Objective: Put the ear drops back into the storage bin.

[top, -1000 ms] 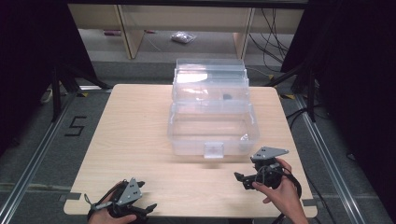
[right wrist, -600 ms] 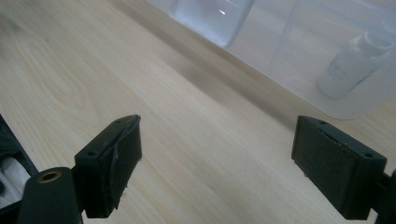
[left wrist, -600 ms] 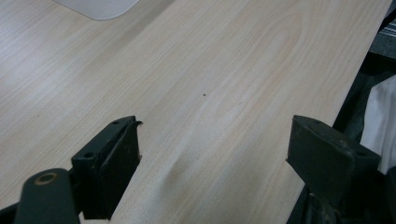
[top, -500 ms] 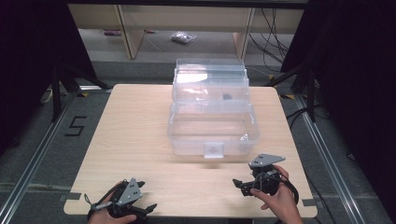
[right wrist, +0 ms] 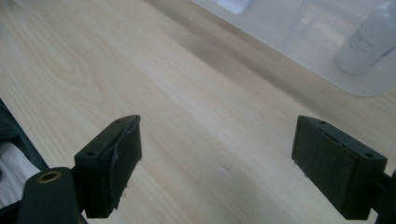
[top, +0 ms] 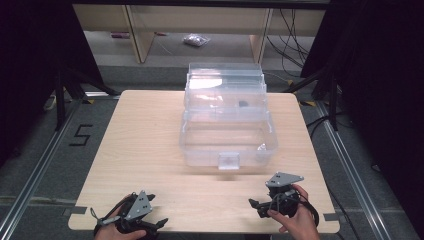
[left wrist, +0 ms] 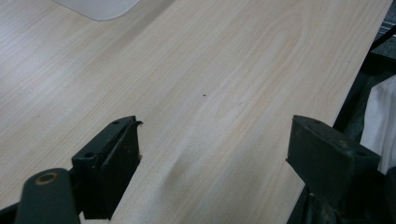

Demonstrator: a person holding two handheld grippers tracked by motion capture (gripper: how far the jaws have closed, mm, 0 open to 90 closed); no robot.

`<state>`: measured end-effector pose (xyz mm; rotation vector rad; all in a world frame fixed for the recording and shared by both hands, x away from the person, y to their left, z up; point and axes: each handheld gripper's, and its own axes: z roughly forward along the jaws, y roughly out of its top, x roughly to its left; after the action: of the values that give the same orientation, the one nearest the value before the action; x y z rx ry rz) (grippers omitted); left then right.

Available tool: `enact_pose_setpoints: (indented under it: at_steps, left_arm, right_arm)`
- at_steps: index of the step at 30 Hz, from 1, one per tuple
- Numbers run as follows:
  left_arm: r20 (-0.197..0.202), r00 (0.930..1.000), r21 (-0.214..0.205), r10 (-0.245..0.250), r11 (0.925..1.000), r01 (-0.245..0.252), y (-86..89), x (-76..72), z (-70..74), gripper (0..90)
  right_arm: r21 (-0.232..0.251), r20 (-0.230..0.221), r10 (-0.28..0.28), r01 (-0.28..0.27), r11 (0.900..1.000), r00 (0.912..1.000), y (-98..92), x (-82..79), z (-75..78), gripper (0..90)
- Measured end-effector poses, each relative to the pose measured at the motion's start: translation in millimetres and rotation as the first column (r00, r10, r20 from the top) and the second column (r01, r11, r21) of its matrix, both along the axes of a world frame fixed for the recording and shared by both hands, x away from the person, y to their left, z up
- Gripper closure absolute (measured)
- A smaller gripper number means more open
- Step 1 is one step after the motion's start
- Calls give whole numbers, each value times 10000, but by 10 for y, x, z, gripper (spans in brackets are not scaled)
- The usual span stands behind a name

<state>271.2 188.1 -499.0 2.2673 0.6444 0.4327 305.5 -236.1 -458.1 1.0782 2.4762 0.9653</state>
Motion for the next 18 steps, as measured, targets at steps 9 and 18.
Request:
enact_pose_setpoints:
  at_steps: [9,18]
  left_arm:
    - [1,10000,-71,31,10000,-31,1,-3,4,165]
    - [-6,10000,-102,28,9999,-29,2,-5,6,165]
  right_arm:
    - [-85,-323,-82,80,9999,9994,30,-97,-76,167]
    - [-167,-308,-48,42,9999,9995,17,-173,-161,167]
